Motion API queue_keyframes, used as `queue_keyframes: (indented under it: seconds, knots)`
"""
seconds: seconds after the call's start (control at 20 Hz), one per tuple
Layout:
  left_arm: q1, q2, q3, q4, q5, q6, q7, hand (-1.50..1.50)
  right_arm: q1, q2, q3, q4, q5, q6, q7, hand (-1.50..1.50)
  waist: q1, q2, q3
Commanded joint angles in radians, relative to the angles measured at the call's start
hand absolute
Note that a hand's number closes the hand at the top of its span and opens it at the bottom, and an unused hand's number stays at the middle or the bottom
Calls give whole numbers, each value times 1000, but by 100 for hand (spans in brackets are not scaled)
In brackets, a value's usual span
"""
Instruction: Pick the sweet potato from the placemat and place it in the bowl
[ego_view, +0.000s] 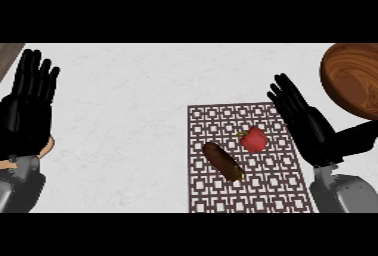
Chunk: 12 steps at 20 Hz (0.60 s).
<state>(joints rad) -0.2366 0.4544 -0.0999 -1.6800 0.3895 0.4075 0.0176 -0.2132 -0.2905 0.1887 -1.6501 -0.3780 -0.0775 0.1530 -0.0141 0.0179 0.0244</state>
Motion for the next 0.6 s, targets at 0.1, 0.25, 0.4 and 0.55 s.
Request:
queue_keyframes:
  seconds: [0.1, 0.25, 0.4, 0.55]
  knots:
    - [5, -2, -145, 27, -50, -101, 16, 0, -6, -56, 132, -115, 256, -9, -118, 150, -16, -20, -26]
    - [31, 23, -242, 42, -64, -203, 27, 0, -120, -149, 216, -199, 464, -9, -131, 150, -26, -32, -32]
    - [83, -9, -304, 36, -56, -239, 17, 0, -74, -232, 261, -134, 725, -109, -100, 150, -20, -27, -31]
    - [30, -41, -324, 57, -65, -251, 42, 0, -42, -75, 421, -79, 873, -212, -121, -150, 9, -18, -25]
